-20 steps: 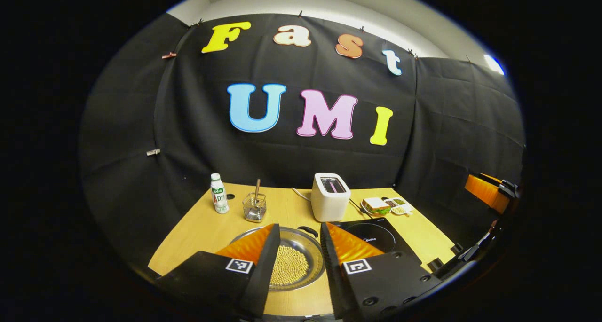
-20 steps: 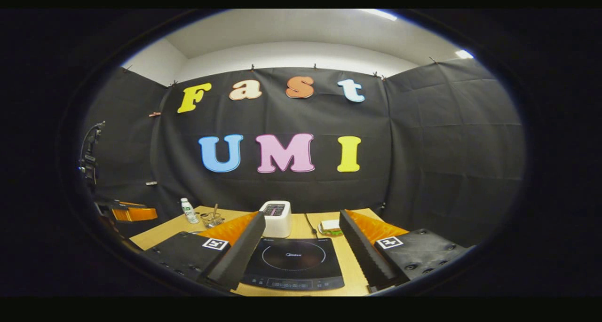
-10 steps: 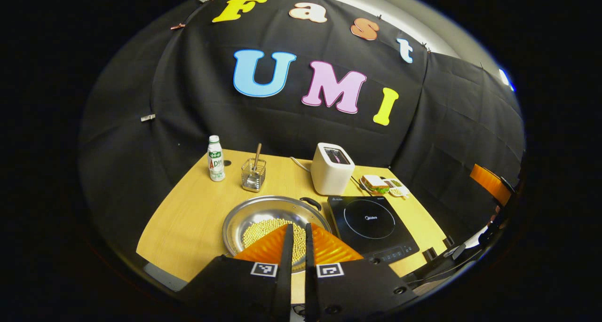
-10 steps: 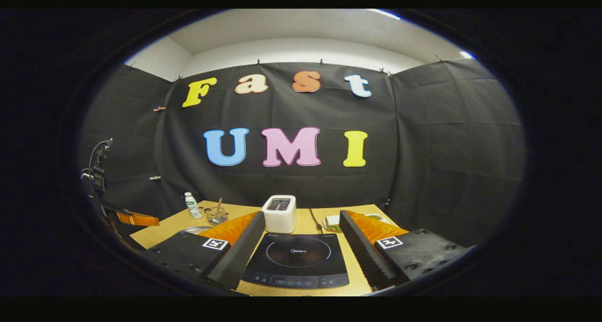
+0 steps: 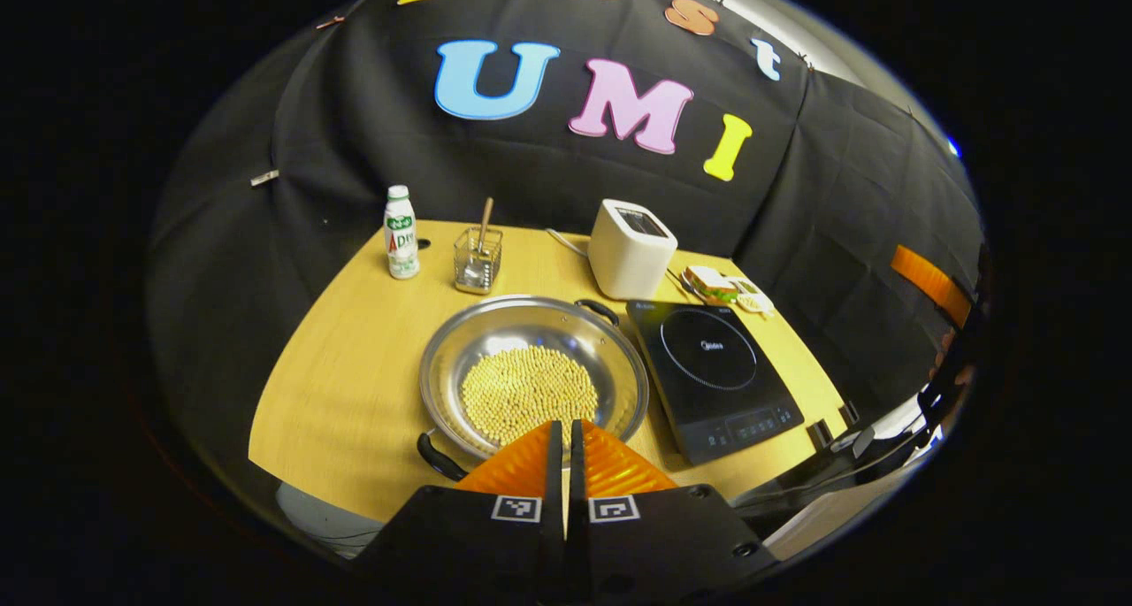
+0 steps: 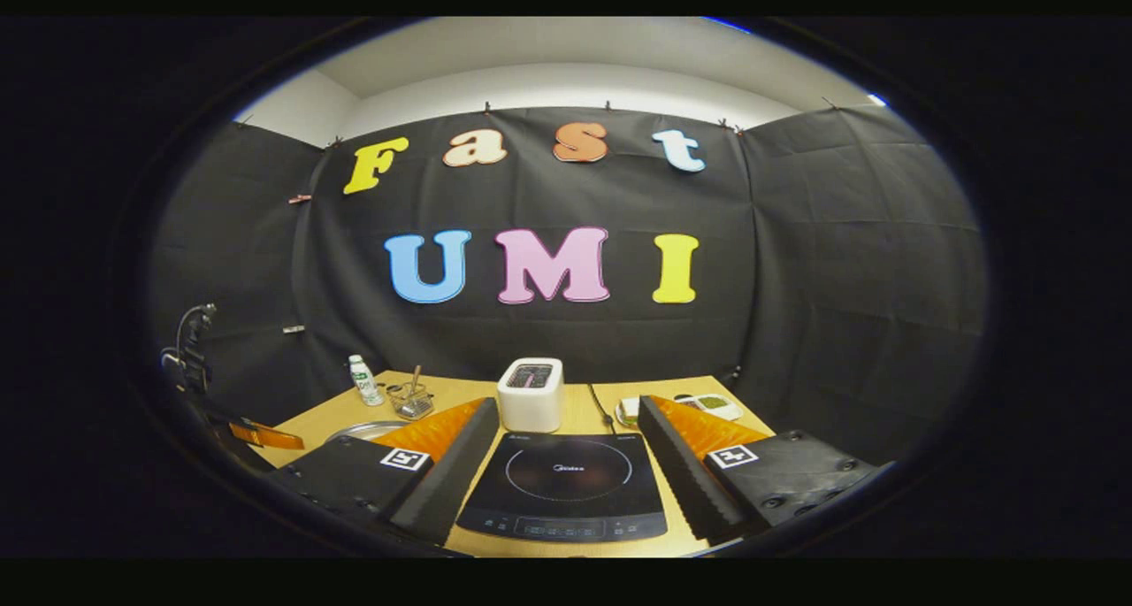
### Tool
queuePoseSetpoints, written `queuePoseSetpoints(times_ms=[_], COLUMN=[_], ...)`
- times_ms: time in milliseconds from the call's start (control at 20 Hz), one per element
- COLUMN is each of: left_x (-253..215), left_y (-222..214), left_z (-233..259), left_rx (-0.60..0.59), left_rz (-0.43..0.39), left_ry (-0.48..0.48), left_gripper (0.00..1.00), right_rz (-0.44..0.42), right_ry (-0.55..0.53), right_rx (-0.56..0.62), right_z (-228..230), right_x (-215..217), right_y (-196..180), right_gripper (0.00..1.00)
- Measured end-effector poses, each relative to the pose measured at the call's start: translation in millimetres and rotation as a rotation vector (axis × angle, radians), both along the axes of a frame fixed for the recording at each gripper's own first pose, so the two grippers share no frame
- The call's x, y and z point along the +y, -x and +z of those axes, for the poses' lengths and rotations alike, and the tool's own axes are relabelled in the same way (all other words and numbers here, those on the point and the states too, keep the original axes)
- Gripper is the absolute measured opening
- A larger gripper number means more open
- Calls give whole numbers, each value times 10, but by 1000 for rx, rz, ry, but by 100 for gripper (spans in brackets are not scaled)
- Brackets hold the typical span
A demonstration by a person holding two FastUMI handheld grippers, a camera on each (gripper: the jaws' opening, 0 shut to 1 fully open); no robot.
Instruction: First push the handle of the pot to place it horizontally, then grasp the pot with both hands and set it on the induction cooktop.
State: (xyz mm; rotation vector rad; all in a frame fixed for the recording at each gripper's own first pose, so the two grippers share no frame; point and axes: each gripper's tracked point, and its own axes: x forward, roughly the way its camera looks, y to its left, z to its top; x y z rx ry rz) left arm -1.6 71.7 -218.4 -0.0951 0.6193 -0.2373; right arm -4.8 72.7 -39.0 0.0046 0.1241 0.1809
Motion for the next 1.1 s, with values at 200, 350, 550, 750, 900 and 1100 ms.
queuePoseSetpoints(times_ms=[200,350,550,750,900,1100], left_x=[70,87,116,211,279,348], left_y=[116,160,129,58,-40,-101], left_z=[-475,-686,-909,-1082,-1162,-1233], left_rx=[107,162,224,281,312,337], left_rz=[-43,-69,-94,-98,-97,-110], left_ry=[-49,-50,-55,-51,-51,-71], left_gripper=[5,5,5,5,5,5], right_rz=[3,0,-5,-33,-43,-54], right_ry=[-4,1,6,6,20,22], right_rx=[28,47,82,87,100,122], right_z=[-103,-163,-271,-280,-347,-417], right_x=[49,63,62,-3,-42,-70], right_y=[-17,-24,-3,16,80,129], right_gripper=[100,98,98,99,98,98])
